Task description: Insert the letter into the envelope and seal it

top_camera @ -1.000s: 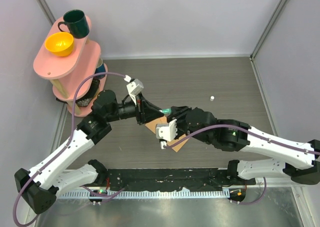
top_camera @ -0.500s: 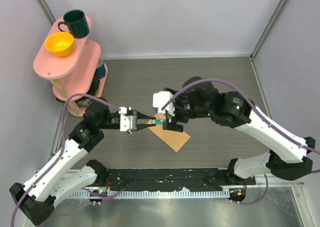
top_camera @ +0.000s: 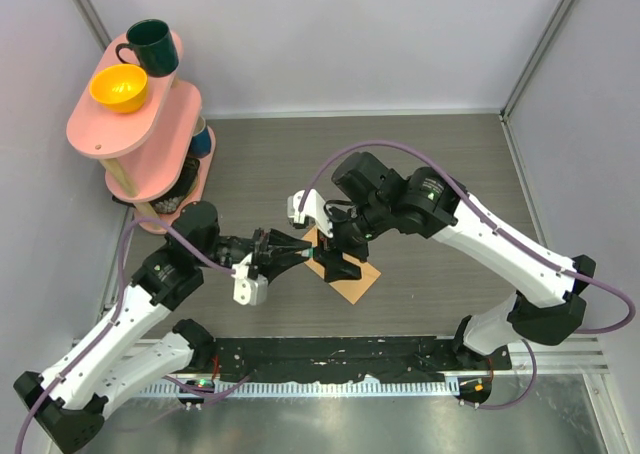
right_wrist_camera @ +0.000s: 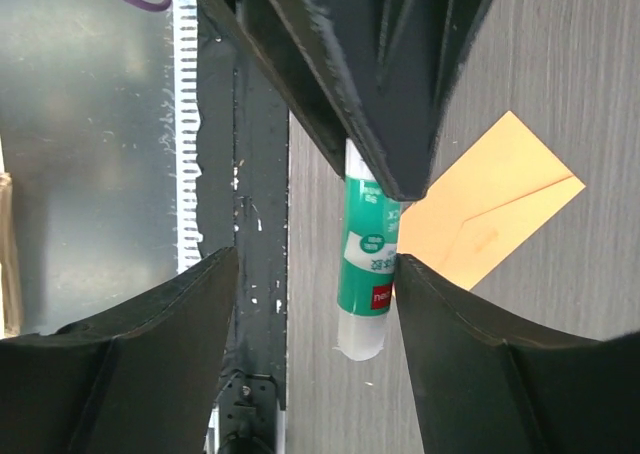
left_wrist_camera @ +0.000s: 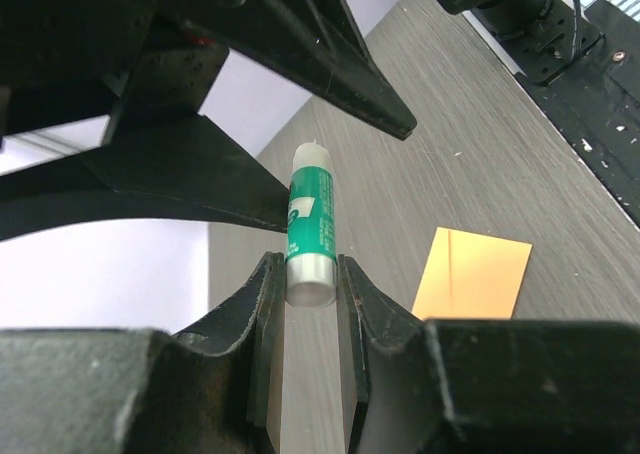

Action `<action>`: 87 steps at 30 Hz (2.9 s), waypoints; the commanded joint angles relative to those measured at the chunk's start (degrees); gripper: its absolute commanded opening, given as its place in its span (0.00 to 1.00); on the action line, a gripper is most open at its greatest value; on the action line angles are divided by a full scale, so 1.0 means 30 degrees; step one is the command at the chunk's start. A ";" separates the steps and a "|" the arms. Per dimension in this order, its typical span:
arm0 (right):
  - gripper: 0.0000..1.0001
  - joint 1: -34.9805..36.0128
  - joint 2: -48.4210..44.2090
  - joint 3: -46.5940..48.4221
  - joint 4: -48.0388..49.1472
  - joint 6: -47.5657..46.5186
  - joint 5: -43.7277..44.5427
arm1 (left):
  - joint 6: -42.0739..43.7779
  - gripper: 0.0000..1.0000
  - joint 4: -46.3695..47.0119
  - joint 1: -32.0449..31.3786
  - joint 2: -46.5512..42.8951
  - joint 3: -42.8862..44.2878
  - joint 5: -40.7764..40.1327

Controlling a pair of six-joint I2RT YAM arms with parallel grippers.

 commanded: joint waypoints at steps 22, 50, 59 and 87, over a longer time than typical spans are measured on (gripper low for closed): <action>0.01 -0.0272 0.0811 0.1399 -0.0060 0.0177 -0.0722 | -0.3079 0.00 0.0384 -0.1160 -0.0446 0.1103 -0.0525; 0.01 0.2597 -0.3288 -0.3695 0.7902 -0.6619 1.0525 | -4.0942 0.00 0.7853 0.0799 0.5642 0.0991 -0.5189; 0.01 0.2981 -0.4053 -0.5340 0.9230 -0.6948 1.2641 | -4.7168 0.28 1.1990 0.2677 0.6527 -0.1591 -0.3868; 0.01 -0.4051 0.0634 -0.1502 0.0879 0.3573 -1.0475 | -0.2499 0.63 0.0076 0.4556 -0.0797 0.0751 0.5305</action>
